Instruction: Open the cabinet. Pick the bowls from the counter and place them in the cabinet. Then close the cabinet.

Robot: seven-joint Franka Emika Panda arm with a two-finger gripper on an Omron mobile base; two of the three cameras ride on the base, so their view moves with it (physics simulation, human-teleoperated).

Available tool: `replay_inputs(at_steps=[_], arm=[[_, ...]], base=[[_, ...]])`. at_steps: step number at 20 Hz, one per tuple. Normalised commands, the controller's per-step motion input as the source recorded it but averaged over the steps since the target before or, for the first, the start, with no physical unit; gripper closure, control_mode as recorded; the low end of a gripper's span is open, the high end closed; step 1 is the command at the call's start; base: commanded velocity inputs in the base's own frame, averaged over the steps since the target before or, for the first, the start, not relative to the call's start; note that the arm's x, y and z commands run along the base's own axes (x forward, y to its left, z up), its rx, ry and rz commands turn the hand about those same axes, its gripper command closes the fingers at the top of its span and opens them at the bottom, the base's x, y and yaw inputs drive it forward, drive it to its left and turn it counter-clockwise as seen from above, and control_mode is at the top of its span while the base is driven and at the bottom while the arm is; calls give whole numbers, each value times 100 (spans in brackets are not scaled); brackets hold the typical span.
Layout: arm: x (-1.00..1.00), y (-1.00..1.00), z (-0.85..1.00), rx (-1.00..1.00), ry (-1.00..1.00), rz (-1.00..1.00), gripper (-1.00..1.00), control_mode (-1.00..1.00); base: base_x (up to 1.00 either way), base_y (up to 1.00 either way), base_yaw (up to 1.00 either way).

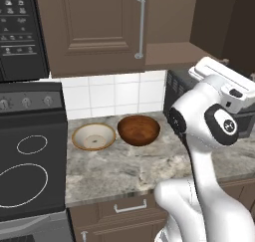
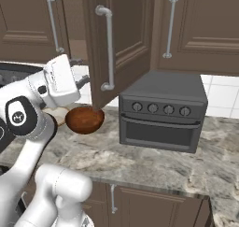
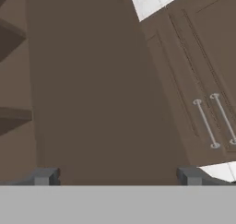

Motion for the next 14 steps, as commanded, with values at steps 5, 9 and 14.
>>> replay_inputs(at_steps=[5, 9, 14], arm=[[-4, -80, 0, 12, 0, -14, -100, -100], [0, -97, 0, 16, 0, -12, -100, -100], [-1, -86, 0, 16, 0, -9, -100, -100]], base=[[0, 0, 0], [0, 0, 0], [0, 0, 0]])
